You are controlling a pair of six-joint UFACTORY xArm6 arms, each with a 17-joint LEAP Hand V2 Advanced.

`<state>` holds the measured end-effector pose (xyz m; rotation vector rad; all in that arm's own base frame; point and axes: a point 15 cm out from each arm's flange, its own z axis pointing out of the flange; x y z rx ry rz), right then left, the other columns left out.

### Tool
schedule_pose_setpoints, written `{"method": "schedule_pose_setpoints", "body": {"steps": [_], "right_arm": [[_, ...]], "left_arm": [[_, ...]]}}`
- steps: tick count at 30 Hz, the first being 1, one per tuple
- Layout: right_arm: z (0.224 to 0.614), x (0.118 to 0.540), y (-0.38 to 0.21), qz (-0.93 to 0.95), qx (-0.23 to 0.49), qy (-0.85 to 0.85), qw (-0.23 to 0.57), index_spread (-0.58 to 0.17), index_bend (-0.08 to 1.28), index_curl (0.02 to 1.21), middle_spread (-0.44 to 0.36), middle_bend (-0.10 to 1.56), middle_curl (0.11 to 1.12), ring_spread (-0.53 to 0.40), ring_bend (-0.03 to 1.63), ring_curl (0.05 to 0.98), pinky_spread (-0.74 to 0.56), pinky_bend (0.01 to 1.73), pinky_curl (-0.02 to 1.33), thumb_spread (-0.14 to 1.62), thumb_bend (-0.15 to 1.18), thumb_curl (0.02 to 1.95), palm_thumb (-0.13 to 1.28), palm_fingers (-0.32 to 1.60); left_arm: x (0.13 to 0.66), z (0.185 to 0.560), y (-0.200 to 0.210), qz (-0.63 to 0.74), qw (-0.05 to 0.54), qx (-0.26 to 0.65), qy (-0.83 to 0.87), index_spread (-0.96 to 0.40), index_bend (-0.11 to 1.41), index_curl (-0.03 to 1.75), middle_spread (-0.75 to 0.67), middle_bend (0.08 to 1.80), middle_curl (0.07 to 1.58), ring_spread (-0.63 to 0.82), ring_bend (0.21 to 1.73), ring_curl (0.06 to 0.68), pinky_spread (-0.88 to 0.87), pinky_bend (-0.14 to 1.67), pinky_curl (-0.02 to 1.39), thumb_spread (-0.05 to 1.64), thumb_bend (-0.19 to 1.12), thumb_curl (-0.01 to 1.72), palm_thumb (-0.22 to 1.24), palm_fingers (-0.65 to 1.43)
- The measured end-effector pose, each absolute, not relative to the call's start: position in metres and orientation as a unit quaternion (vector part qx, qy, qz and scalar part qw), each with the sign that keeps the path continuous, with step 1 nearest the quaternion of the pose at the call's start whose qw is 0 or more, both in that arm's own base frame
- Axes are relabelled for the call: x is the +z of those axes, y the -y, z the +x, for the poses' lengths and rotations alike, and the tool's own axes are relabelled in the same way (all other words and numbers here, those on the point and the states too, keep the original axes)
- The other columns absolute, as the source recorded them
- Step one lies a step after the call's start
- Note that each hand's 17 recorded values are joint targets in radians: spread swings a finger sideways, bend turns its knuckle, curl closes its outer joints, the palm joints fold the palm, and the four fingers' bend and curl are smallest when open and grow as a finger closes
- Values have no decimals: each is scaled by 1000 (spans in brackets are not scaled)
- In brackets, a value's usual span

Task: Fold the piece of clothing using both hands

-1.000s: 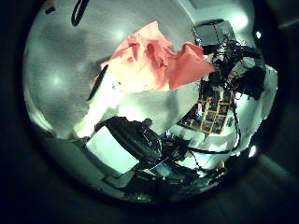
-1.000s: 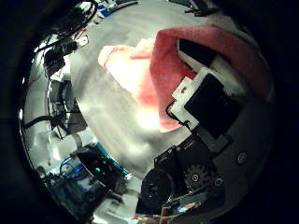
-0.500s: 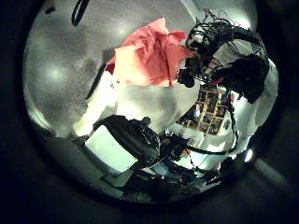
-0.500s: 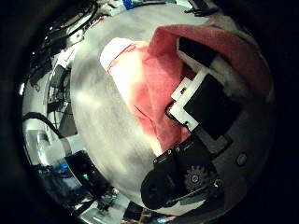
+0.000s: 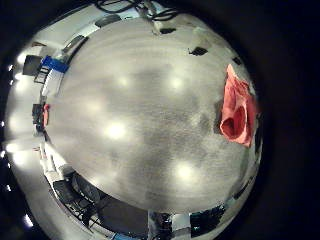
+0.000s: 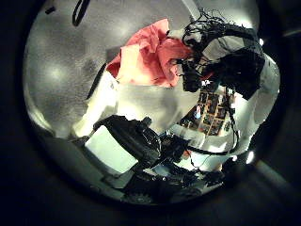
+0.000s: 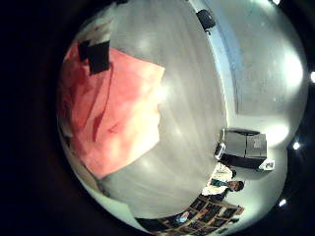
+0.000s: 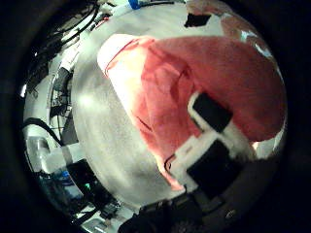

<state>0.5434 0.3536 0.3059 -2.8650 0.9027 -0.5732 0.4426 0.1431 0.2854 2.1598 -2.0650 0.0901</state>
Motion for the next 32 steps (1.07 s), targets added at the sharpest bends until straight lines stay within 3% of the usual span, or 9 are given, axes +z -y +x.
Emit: {"method": "schedule_pose_setpoints", "body": {"steps": [4,8,19,27,32], "right_arm": [[544,338,-350,-931,-181,-305,82,-322,209,582,-146,425,599,-260,1015,603,-204,988,748,1322,-29,509,571,47],[545,382,-331,-920,-190,-323,110,-312,186,527,-98,380,548,-228,952,554,-80,935,708,1355,-14,466,546,77],[524,467,-183,-871,-153,-454,114,-301,176,440,-46,366,476,-56,804,458,232,802,608,1371,-15,407,524,101],[500,467,-90,-840,-123,-523,69,-301,171,397,-36,355,440,-9,747,407,358,711,529,1371,-11,383,493,127],[502,436,-38,-822,-95,-559,52,-302,170,375,-43,346,424,-2,716,381,392,684,494,1374,-10,370,486,138]], "left_arm": [[282,443,-140,719,80,29,690,-75,196,491,22,182,342,250,550,208,355,191,301,1309,-11,321,598,255],[282,443,-137,717,81,28,692,-75,196,491,22,182,342,251,550,208,356,191,301,1312,-10,323,602,255],[312,430,-79,690,90,17,718,-75,197,492,29,179,341,252,552,209,356,192,302,1314,-10,326,603,252],[326,406,-38,677,116,-14,726,-75,197,494,36,180,339,253,551,210,356,192,304,1316,-10,325,601,252],[344,405,-32,681,110,-27,724,-75,200,494,37,180,338,252,550,209,356,191,303,1314,-10,326,602,254]]}}
